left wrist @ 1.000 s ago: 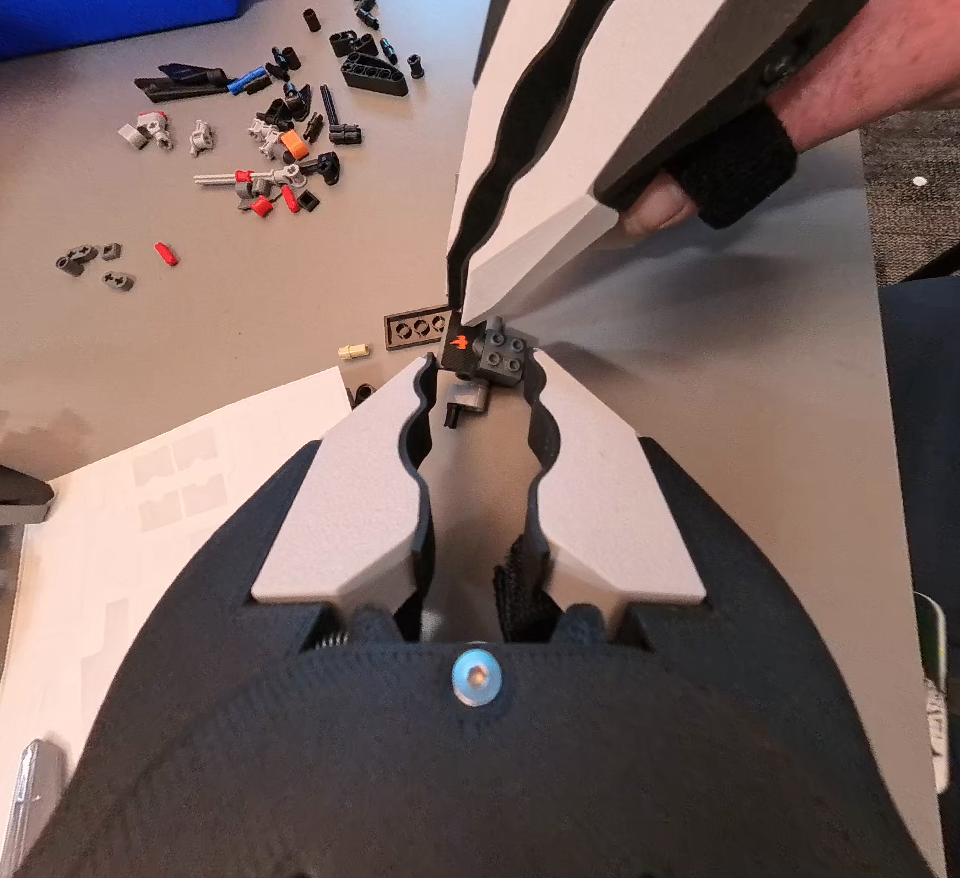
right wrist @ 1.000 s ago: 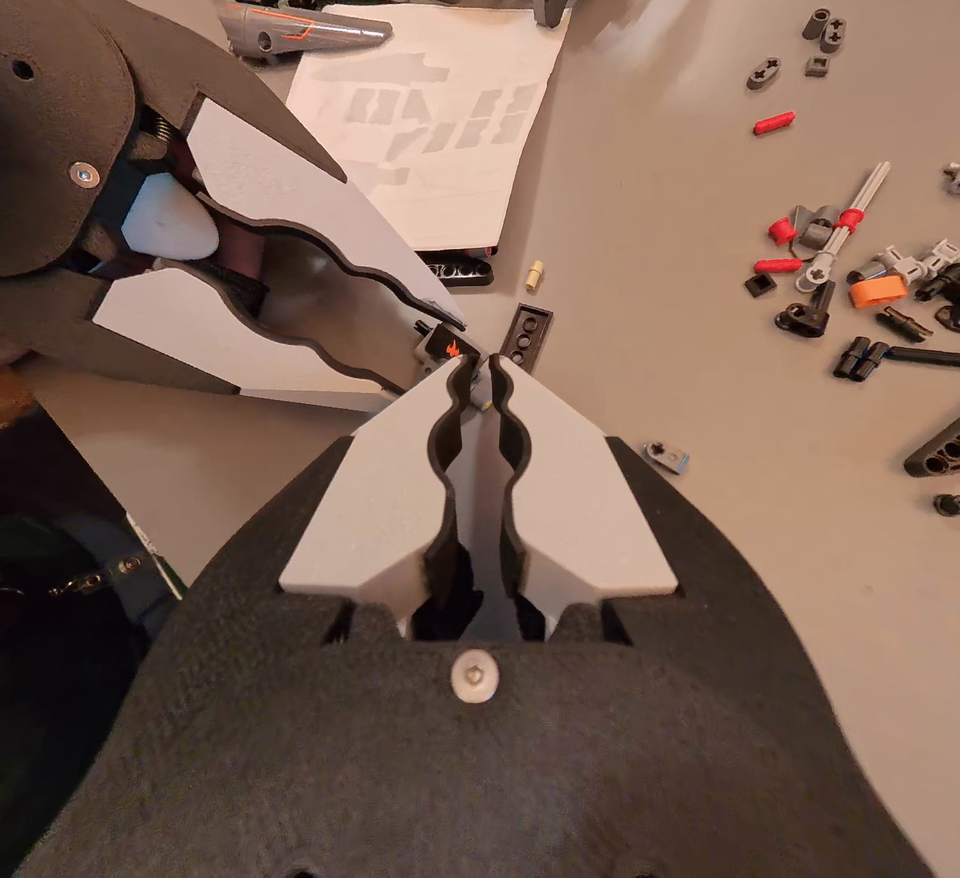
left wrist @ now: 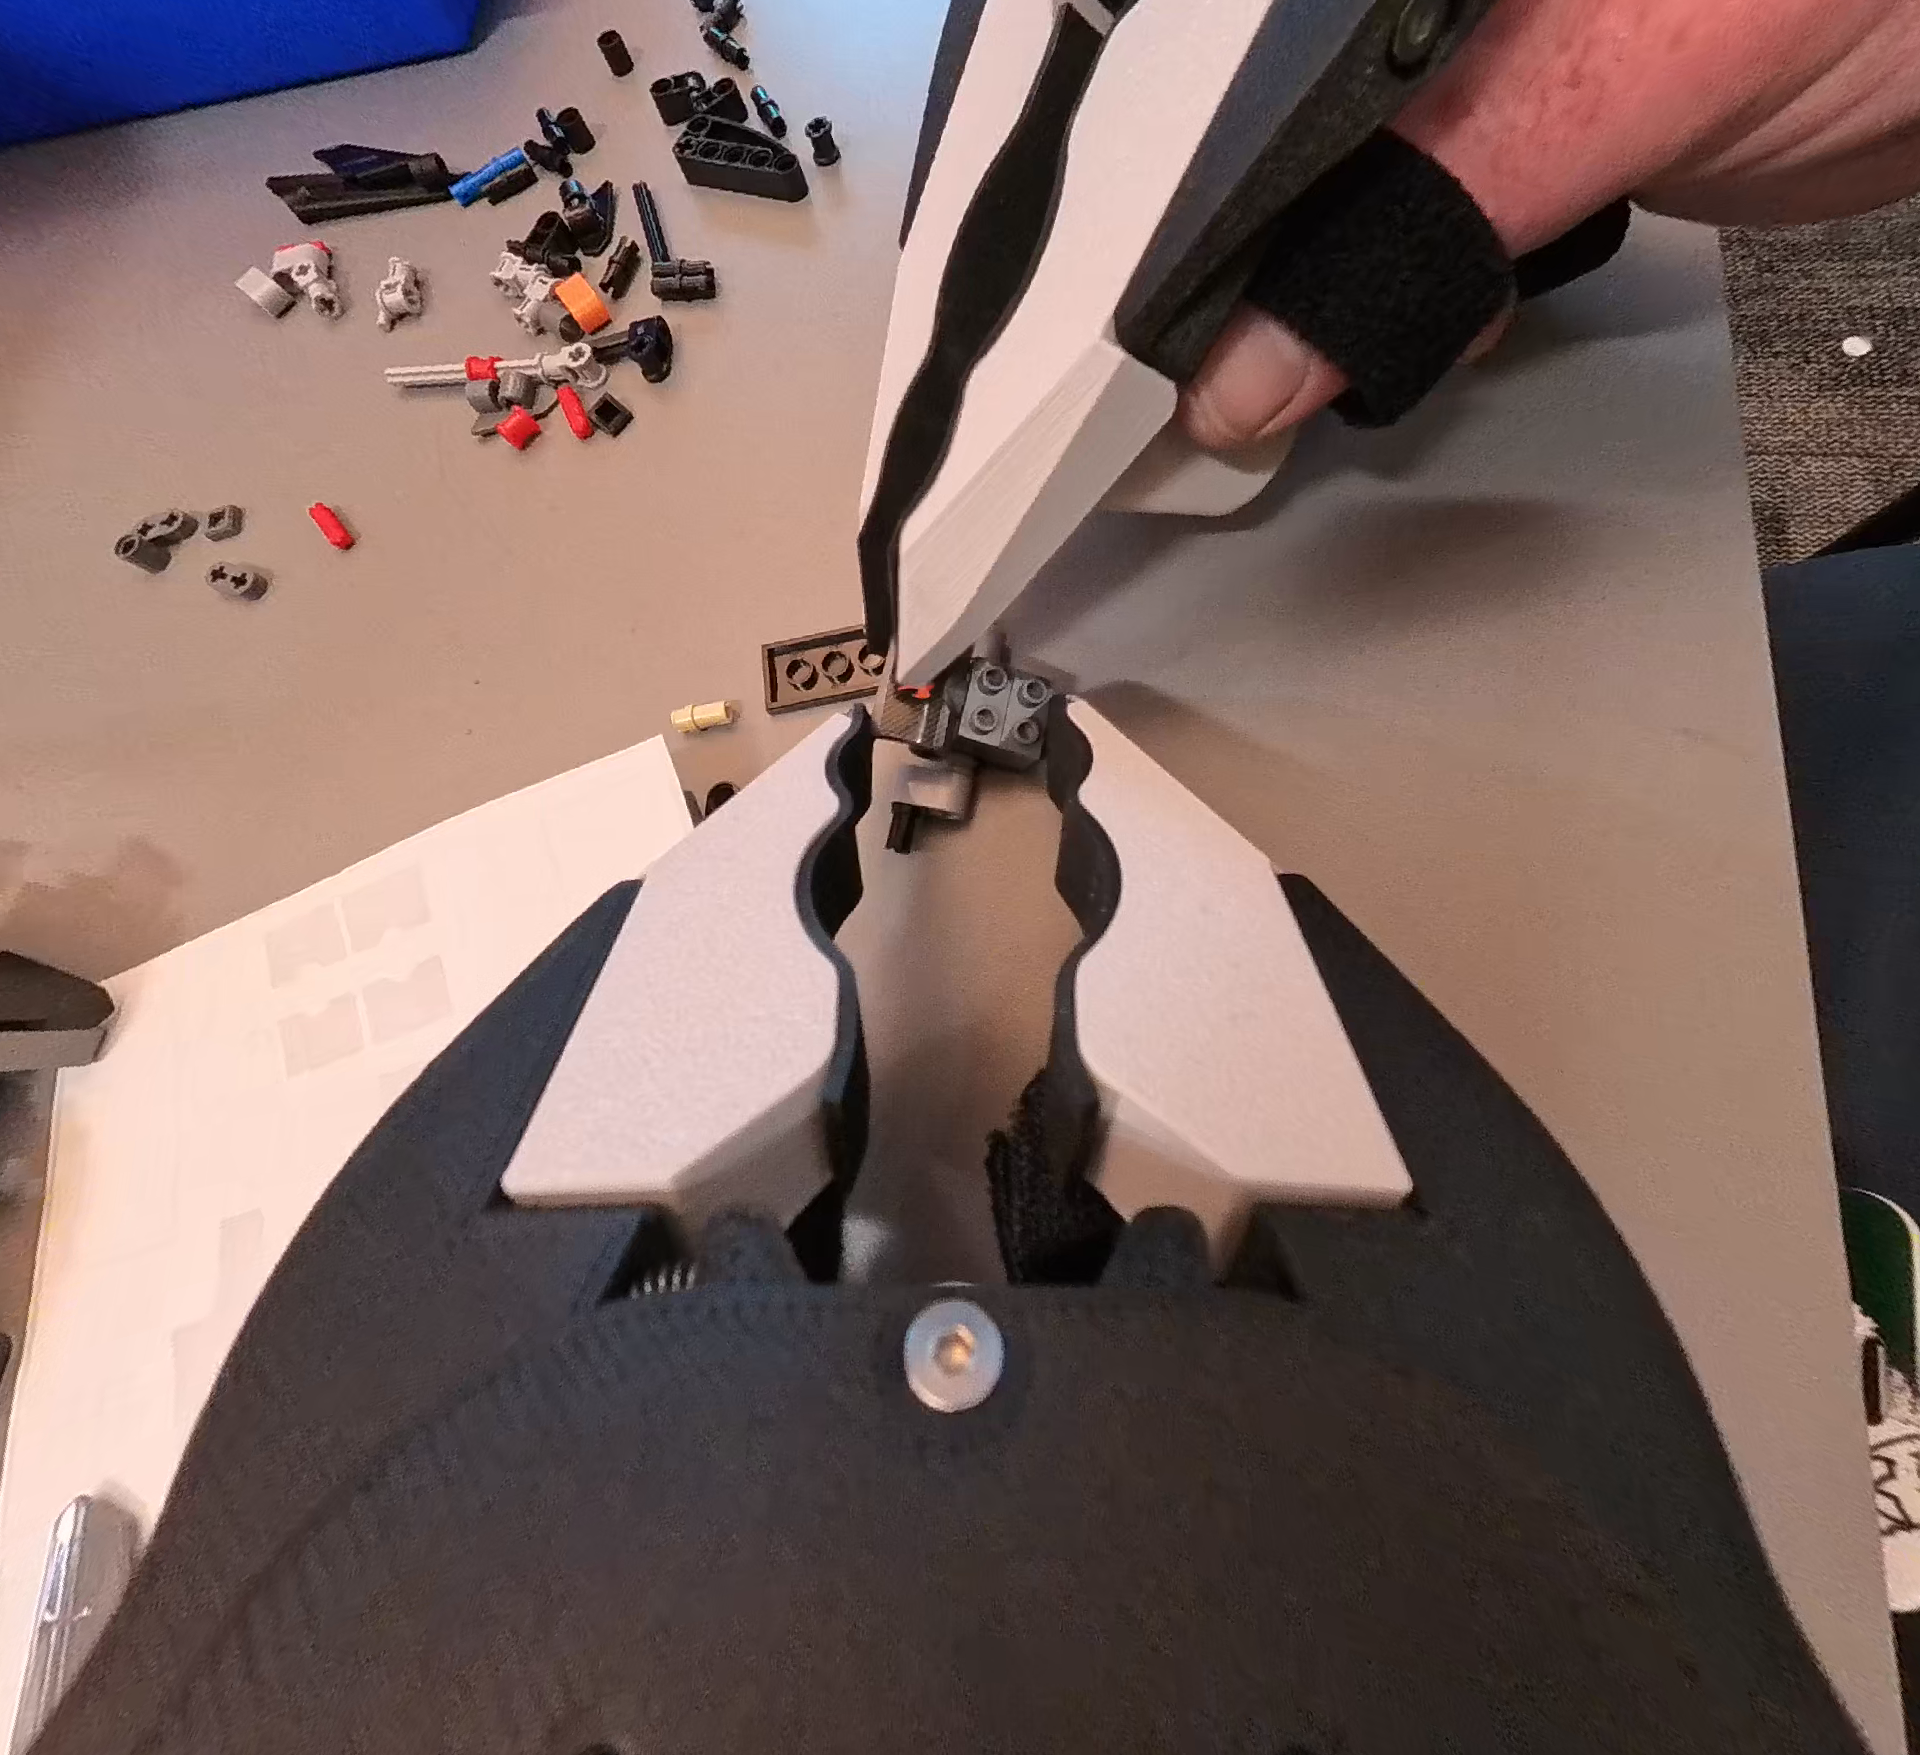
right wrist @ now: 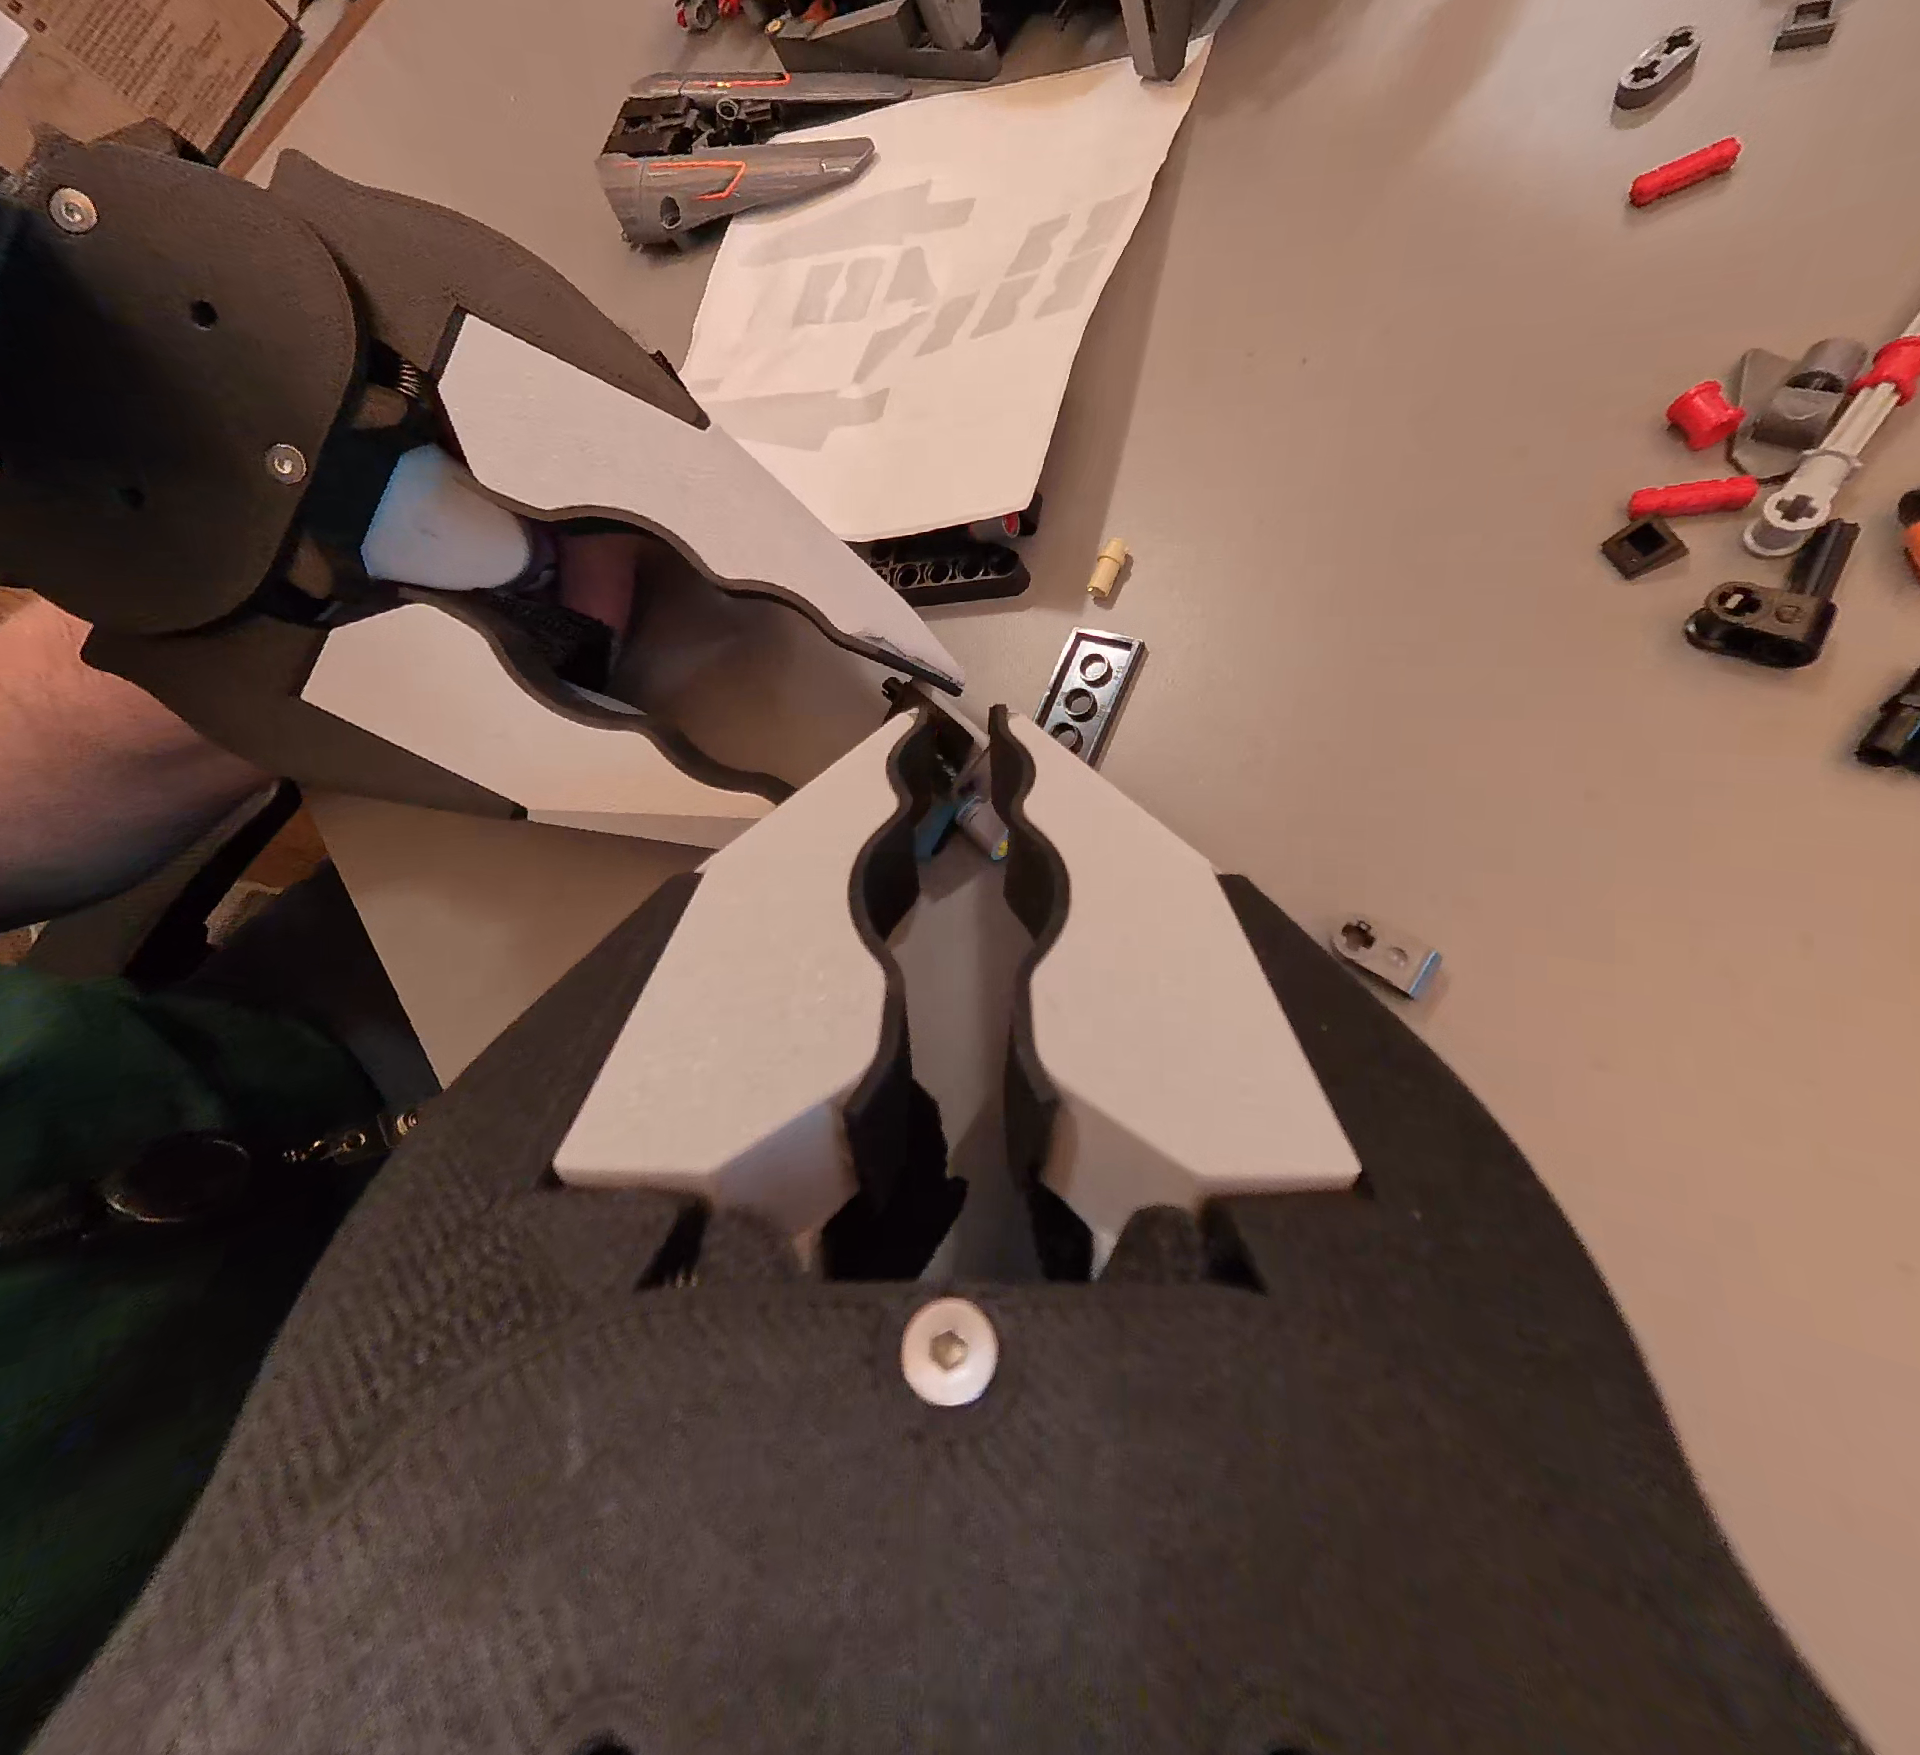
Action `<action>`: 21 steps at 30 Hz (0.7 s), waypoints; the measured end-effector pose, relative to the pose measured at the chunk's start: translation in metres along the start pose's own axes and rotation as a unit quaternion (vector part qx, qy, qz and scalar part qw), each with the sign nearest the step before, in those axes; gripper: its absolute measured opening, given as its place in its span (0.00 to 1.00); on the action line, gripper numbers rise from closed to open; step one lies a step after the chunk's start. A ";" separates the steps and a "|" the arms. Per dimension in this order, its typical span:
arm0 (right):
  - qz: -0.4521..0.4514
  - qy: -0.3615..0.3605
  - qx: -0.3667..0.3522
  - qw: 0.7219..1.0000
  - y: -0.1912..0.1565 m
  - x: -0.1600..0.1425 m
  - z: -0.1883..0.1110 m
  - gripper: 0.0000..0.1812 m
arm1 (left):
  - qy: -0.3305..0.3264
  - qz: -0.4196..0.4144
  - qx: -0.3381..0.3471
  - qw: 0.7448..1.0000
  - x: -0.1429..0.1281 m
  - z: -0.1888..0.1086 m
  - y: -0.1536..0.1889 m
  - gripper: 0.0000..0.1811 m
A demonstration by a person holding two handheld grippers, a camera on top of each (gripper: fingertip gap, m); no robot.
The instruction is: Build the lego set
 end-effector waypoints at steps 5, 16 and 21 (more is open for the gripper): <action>-0.003 0.001 -0.003 1.000 0.001 0.000 0.000 0.04 | -0.001 0.001 -0.001 1.000 0.000 0.000 0.000 0.18; -0.006 0.003 -0.002 1.000 0.002 -0.001 -0.001 0.02 | -0.002 0.004 0.001 1.000 0.000 0.001 0.001 0.18; 0.000 -0.001 -0.010 1.000 0.007 -0.002 -0.002 0.00 | 0.001 0.010 -0.007 1.000 0.002 0.001 0.005 0.18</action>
Point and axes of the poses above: each gripper's, where its closed fingertips meet, z out along the fingers, x out of its top, y = z × x across the jaws, the point moved 1 cm from there along -z, back along the fingers, and after that the axes turned 4 degrees about z, right-handed, at the moved point
